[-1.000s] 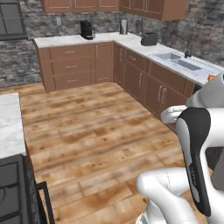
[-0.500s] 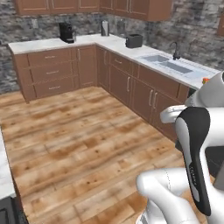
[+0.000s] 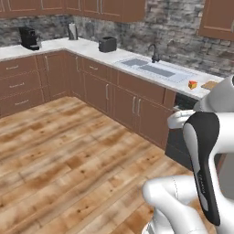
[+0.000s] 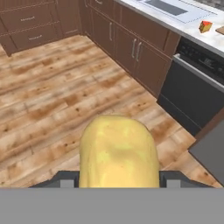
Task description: Retrieve the reheated potato from the microwave, then place the potato, cheese, and condiment on the cutting board.
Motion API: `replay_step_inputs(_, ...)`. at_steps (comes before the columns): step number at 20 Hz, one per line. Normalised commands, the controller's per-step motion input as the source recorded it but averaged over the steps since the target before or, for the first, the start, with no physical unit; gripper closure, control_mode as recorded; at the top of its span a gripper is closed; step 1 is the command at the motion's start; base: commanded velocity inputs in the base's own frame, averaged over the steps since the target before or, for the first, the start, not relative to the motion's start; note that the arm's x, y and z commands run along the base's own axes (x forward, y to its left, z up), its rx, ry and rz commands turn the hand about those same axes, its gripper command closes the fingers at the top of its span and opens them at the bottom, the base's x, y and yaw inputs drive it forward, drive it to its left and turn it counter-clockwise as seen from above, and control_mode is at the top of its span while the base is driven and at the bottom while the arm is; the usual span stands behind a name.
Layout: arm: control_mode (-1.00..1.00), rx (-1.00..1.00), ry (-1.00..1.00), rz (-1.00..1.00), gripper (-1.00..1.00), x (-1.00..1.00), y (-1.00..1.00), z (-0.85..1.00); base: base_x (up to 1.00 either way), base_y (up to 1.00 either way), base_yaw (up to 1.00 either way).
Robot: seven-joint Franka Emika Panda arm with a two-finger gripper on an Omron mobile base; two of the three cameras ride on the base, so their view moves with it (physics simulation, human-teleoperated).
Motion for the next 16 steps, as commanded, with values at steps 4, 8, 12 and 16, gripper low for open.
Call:
replay_step_inputs(4,1.00,0.00,0.00,0.00,1.00,0.00,0.00,0.00,0.66,0.00,-0.31)
replay_step_inputs(8,1.00,0.00,0.00,0.00,1.00,0.00,0.00,0.00,0.73,0.00,-0.25)
replay_step_inputs(12,1.00,0.00,0.00,0.00,1.00,0.00,0.00,0.00,0.79,0.00,-0.18)
replay_step_inputs(16,1.00,0.00,0.00,0.00,1.00,0.00,0.00,0.00,0.73,0.00,-0.26)
